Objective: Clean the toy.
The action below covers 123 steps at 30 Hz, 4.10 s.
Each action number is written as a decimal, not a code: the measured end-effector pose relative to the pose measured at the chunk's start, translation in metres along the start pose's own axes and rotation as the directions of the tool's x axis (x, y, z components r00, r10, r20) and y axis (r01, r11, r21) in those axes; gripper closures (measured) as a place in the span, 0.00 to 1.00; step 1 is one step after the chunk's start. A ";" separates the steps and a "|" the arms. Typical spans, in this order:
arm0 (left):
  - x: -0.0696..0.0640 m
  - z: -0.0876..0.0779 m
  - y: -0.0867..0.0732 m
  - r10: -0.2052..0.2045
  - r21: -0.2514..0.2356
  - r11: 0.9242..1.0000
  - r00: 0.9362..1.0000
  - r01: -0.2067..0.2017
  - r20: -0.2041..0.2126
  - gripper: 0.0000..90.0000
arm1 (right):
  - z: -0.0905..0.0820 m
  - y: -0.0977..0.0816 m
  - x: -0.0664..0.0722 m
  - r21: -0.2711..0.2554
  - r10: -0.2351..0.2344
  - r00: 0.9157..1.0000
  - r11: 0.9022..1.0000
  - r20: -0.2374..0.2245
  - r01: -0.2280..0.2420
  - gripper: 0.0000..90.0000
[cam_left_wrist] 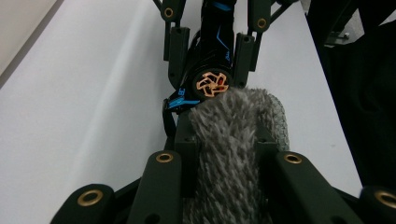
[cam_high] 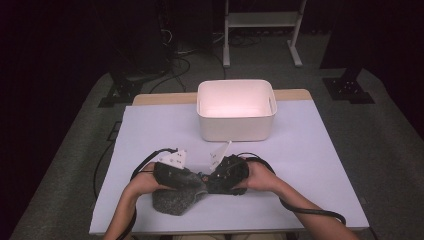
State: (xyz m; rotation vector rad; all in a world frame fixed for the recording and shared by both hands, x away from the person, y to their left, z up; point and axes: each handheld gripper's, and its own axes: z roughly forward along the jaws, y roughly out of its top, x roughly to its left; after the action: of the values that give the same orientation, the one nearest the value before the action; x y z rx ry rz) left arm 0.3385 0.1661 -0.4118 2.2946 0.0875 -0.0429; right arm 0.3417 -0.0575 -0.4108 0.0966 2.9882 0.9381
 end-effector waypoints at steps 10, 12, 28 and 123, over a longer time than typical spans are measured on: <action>0.005 0.002 -0.005 -0.033 -0.002 0.999 0.999 0.033 -0.018 0.80 | -0.025 -0.022 0.000 -0.140 0.070 0.997 0.988 0.020 -0.067 0.63; 0.005 -0.002 0.004 -0.015 -0.016 1.000 1.000 0.014 -0.010 0.81 | -0.026 -0.023 0.000 -0.149 0.073 0.997 0.986 0.025 -0.069 0.63; 0.005 -0.029 0.058 0.090 0.028 0.996 0.996 -0.089 -0.025 0.81 | -0.060 -0.038 0.005 -0.319 0.100 0.993 0.945 0.066 -0.074 0.65; -0.008 0.015 -0.001 -0.121 0.419 0.895 0.988 0.152 -0.100 0.79 | -0.079 -0.078 0.011 -0.395 0.177 0.980 0.910 0.095 -0.126 0.65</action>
State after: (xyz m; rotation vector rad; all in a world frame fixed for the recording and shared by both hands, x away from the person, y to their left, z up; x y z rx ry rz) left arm 0.3304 0.1550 -0.4217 2.7254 0.3043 -0.0563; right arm 0.3241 -0.1660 -0.3905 0.3742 2.6465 1.4593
